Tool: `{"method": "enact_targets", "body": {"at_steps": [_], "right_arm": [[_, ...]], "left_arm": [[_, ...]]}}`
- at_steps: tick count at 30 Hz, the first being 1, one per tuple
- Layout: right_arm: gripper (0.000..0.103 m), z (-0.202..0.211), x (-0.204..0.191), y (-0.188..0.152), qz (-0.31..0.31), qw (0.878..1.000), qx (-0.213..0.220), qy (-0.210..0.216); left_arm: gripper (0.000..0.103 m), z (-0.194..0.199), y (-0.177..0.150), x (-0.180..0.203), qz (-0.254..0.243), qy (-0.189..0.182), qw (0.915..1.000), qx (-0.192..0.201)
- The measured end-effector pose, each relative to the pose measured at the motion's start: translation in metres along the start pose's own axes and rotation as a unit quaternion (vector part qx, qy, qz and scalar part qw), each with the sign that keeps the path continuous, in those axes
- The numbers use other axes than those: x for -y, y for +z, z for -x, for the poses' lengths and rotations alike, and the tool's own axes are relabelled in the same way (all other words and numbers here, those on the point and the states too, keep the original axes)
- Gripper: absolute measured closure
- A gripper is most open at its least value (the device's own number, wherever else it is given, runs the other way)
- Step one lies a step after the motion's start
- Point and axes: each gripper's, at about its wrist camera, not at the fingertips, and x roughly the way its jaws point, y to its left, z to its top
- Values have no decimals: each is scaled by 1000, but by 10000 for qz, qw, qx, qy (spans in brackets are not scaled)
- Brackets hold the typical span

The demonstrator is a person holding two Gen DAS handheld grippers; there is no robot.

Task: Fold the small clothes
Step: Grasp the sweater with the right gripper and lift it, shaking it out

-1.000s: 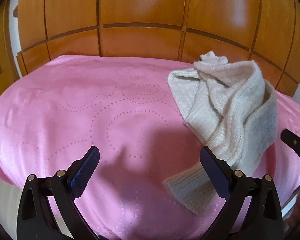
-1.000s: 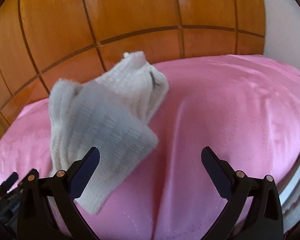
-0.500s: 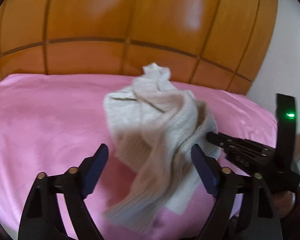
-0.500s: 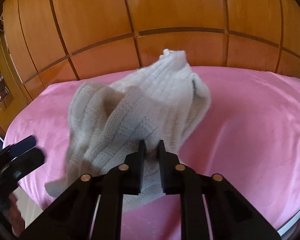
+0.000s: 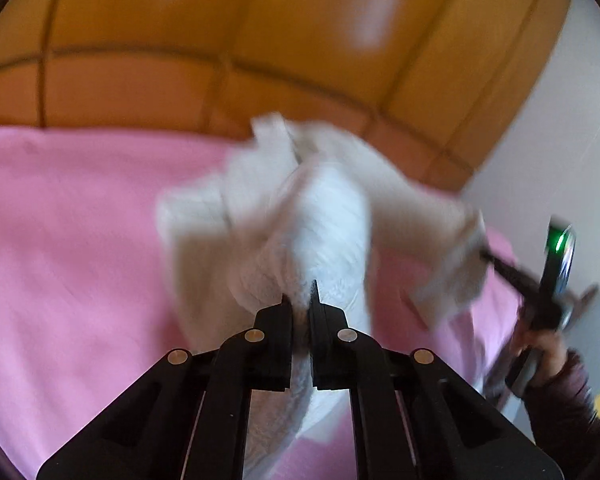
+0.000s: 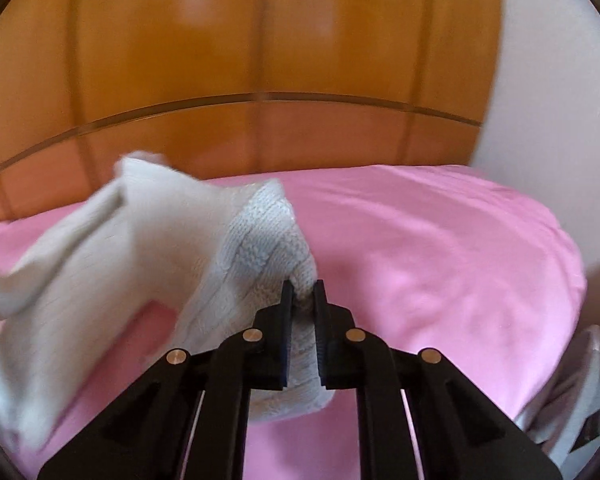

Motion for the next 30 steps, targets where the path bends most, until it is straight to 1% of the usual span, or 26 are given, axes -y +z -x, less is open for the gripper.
{"method": "enact_targets", "body": {"at_steps": [1, 2, 3, 5, 6, 8, 9, 10, 11, 12, 13, 14, 15, 16, 17, 18, 19, 20, 21, 23, 24, 25, 26, 27, 29, 30], "right_arm": [[94, -7, 9, 6, -50, 9998, -7, -172], [94, -16, 20, 14, -126, 9993, -28, -350], [94, -22, 29, 19, -182, 9987, -43, -469], [95, -40, 44, 35, -293, 9964, -99, -790], [96, -49, 50, 41, -348, 9953, -150, -892], [103, -63, 54, 53, -393, 9930, -209, -1090], [103, -70, 57, 59, -426, 9917, -224, -1194], [103, -73, 57, 63, -471, 9917, -232, -1174], [101, -77, 57, 68, -518, 9924, -272, -1081], [97, -78, 55, 69, -561, 9926, -321, -1025], [82, -74, 52, 67, -559, 9933, -320, -965], [68, -68, 48, 66, -555, 9947, -285, -821], [64, -60, 41, 61, -571, 9962, -256, -611], [61, -57, 42, 58, -587, 9972, -269, -389], [61, -52, 32, 50, -590, 9976, -353, -55], [61, -45, 22, 40, -611, 9963, -473, 369], [60, -39, 10, 29, -643, 9926, -633, 811], [60, -37, 1, 20, -664, 9876, -793, 1178], [60, -33, -13, 6, -721, 9764, -1056, 1740], [64, -30, -40, -21, -838, 9494, -1525, 2613], [66, -27, -58, -37, -885, 9310, -1776, 3064], [68, -25, -74, -51, -985, 9135, -1956, 3430], [70, -25, -84, -58, -1037, 9023, -2079, 3631], [70, -24, -103, -72, -1039, 8882, -2261, 3862], [71, -25, -122, -87, -1140, 8820, -2411, 3885], [71, -27, -126, -90, -1286, 8786, -2446, 3896]], "left_arm": [[98, 9, 12, -11, 62, 100, 9998, 173], [98, 17, 28, -25, 95, 332, 9988, 342], [98, 29, 50, -48, 168, 742, 9956, 545], [98, 42, 76, -77, 307, 1233, 9896, 682], [98, 49, 93, -96, 384, 1597, 9833, 782], [98, 61, 120, -122, 399, 2274, 9685, 931], [98, 64, 133, -136, 422, 2690, 9571, 994], [98, 63, 144, -147, 486, 2982, 9480, 995], [97, 62, 152, -156, 511, 3170, 9423, 948], [95, 59, 158, -165, 528, 3503, 9305, 928], [85, 57, 160, -168, 581, 3762, 9196, 967], [72, 56, 158, -172, 660, 3862, 9148, 985], [37, 56, 152, -174, 711, 3778, 9179, 985], [18, 56, 144, -176, 746, 3723, 9190, 1062], [18, 55, 134, -174, 769, 3704, 9182, 1178], [18, 51, 123, -175, 785, 3593, 9233, 1107], [26, 43, 116, -174, 809, 3421, 9317, 911], [35, 33, 98, -173, 838, 3152, 9430, 664], [47, 27, 89, -173, 840, 2998, 9490, 494], [56, 12, 63, -165, 816, 2638, 9610, 169], [63, 3, 50, -157, 834, 2392, 9674, 21], [65, -2, 38, -152, 894, 2156, 9723, -79], [65, -7, 26, -146, 1005, 1873, 9770, -175], [65, -16, 22, -144, 1079, 1694, 9793, -245], [65, -20, 7, -134, 1183, 1354, 9832, -325], [65, -23, -2, -128, 1327, 1057, 9847, -388]]}}
